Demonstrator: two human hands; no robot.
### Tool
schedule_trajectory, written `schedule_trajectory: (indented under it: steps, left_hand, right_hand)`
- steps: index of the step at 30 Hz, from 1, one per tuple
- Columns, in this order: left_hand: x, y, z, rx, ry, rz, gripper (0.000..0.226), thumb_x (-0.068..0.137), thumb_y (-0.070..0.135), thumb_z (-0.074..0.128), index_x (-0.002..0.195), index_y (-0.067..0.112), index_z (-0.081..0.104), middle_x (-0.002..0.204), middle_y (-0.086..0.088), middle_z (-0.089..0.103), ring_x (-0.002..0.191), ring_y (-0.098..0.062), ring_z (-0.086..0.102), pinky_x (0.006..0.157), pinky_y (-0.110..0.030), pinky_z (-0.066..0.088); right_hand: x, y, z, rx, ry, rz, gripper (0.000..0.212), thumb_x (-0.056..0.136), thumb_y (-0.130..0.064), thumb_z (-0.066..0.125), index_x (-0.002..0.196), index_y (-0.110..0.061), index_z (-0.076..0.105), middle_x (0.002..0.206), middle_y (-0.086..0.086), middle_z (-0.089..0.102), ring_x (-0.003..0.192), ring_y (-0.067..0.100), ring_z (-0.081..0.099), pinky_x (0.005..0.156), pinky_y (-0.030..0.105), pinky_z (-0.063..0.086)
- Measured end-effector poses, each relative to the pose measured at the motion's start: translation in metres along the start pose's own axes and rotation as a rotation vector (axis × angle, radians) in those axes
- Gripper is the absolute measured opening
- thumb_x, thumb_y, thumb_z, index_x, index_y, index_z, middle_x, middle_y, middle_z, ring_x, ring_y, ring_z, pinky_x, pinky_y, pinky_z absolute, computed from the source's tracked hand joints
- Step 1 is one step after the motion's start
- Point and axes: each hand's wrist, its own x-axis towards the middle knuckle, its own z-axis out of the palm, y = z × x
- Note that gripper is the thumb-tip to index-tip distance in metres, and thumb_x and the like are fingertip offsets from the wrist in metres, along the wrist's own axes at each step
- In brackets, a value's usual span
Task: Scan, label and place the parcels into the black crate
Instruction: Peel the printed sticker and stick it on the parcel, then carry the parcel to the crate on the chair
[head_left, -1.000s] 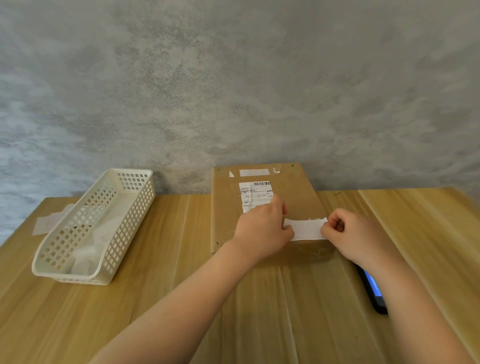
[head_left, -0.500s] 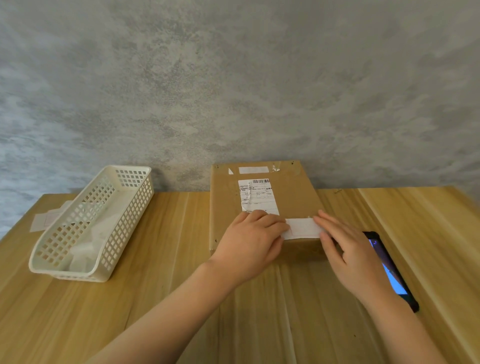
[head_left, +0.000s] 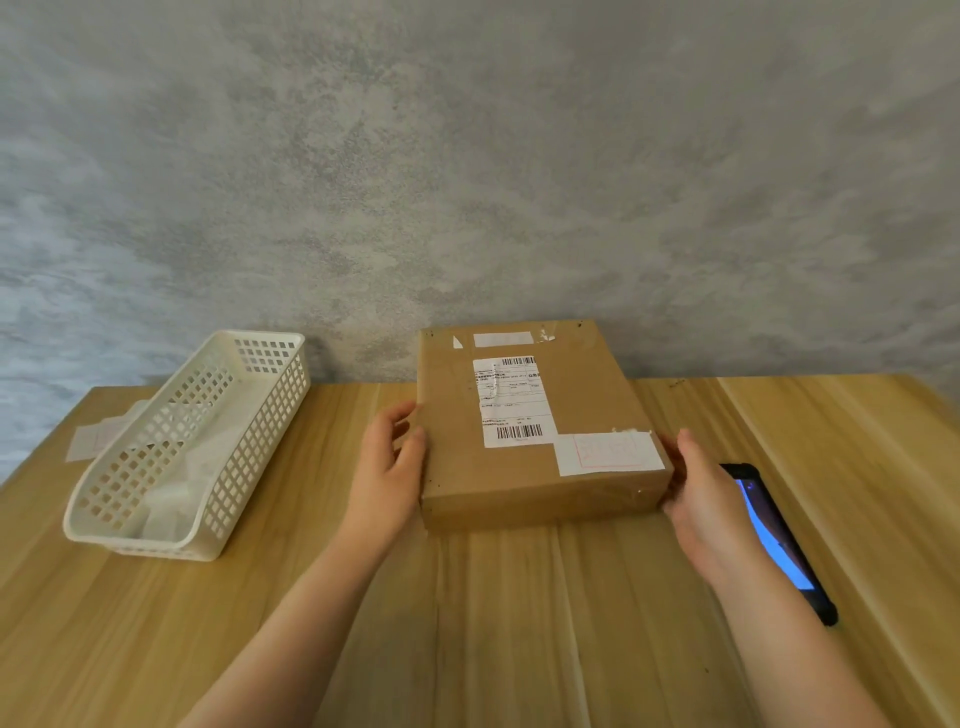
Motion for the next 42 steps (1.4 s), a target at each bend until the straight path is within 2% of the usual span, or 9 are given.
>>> schedule_trajectory:
  steps: [4, 7, 12, 17, 21, 25, 32, 39, 42]
  left_hand:
    - [-0.003, -0.009, 0.001, -0.13, -0.045, -0.235, 0.031, 0.098, 0.033, 0.047, 0.125, 0.036, 0.061, 0.118, 0.014, 0.069, 0.112, -0.008, 0.062, 0.1, -0.034, 0.048]
    - [-0.009, -0.005, 0.001, -0.09, -0.051, -0.205, 0.031, 0.102, 0.027, 0.042, 0.118, 0.037, 0.066, 0.106, 0.018, 0.072, 0.103, -0.001, 0.064, 0.083, -0.021, 0.046]
    - [-0.013, -0.013, -0.001, -0.256, -0.093, -0.289, 0.029, 0.094, 0.041, 0.05, 0.119, 0.044, 0.063, 0.118, 0.007, 0.071, 0.115, -0.02, 0.065, 0.105, -0.053, 0.046]
    - [-0.027, 0.003, -0.005, -0.428, -0.126, -0.245, 0.049, 0.102, 0.048, 0.043, 0.149, 0.047, 0.027, 0.138, 0.01, 0.06, 0.123, -0.013, 0.06, 0.111, -0.046, 0.041]
    - [-0.034, 0.017, -0.024, -0.48, -0.181, -0.138, 0.04, 0.107, 0.032, 0.037, 0.147, 0.034, 0.043, 0.138, -0.003, 0.061, 0.125, -0.026, 0.059, 0.107, -0.052, 0.044]
    - [-0.048, 0.035, -0.059, -0.508, -0.149, -0.027, 0.038, 0.109, 0.022, 0.034, 0.122, 0.043, 0.063, 0.12, 0.002, 0.071, 0.111, -0.018, 0.068, 0.089, -0.033, 0.056]
    - [-0.084, 0.029, -0.187, -0.513, 0.124, 0.011, 0.042, 0.105, 0.024, 0.04, 0.104, 0.053, 0.07, 0.103, 0.013, 0.075, 0.1, -0.012, 0.07, 0.08, -0.028, 0.053]
    - [-0.163, -0.01, -0.387, -0.38, 0.405, 0.001, 0.037, 0.102, 0.015, 0.047, 0.103, 0.05, 0.061, 0.088, 0.028, 0.072, 0.08, 0.007, 0.068, 0.067, -0.016, 0.052]
    - [-0.209, -0.033, -0.466, -0.341, 0.545, -0.015, 0.049, 0.101, 0.012, 0.047, 0.093, 0.055, 0.068, 0.091, 0.023, 0.073, 0.084, 0.001, 0.07, 0.066, -0.017, 0.054]
  right_hand:
    - [0.0, -0.002, 0.005, -0.112, 0.018, 0.01, 0.033, 0.101, -0.032, 0.046, 0.09, -0.022, 0.076, 0.094, -0.007, 0.076, 0.102, 0.012, 0.065, 0.102, 0.036, 0.046]
    - [0.002, 0.007, 0.003, -0.143, 0.025, -0.035, 0.029, 0.095, -0.024, 0.049, 0.113, -0.027, 0.072, 0.111, -0.008, 0.074, 0.114, 0.015, 0.063, 0.106, 0.04, 0.045]
    - [-0.005, 0.016, 0.003, -0.053, 0.027, -0.078, 0.029, 0.101, -0.021, 0.042, 0.113, -0.032, 0.066, 0.107, -0.008, 0.074, 0.111, 0.017, 0.064, 0.103, 0.04, 0.047]
    - [-0.026, 0.014, 0.012, 0.188, -0.036, -0.086, 0.033, 0.104, -0.022, 0.044, 0.134, -0.029, 0.057, 0.098, -0.014, 0.076, 0.102, 0.012, 0.069, 0.089, 0.033, 0.053]
    - [-0.04, 0.011, 0.021, 0.262, -0.062, -0.104, 0.034, 0.104, -0.027, 0.046, 0.136, -0.024, 0.058, 0.104, -0.009, 0.076, 0.096, 0.01, 0.072, 0.078, 0.029, 0.057]
    - [-0.064, -0.001, 0.047, 0.262, -0.141, -0.147, 0.028, 0.105, -0.03, 0.04, 0.117, -0.026, 0.065, 0.095, -0.008, 0.078, 0.084, 0.006, 0.073, 0.065, 0.019, 0.059]
    - [-0.133, -0.012, 0.155, 0.181, -0.319, -0.286, 0.053, 0.105, -0.024, 0.033, 0.087, -0.049, 0.076, 0.098, -0.014, 0.076, 0.092, 0.004, 0.071, 0.075, 0.021, 0.057]
    - [-0.24, 0.03, 0.333, 0.146, -0.598, -0.299, 0.023, 0.088, -0.046, 0.059, 0.1, -0.039, 0.077, 0.109, -0.009, 0.074, 0.102, 0.008, 0.069, 0.078, 0.023, 0.058]
    - [-0.29, 0.066, 0.409, 0.094, -0.735, -0.289, 0.03, 0.099, -0.038, 0.048, 0.094, -0.043, 0.077, 0.098, -0.012, 0.076, 0.092, 0.008, 0.072, 0.069, 0.024, 0.059]
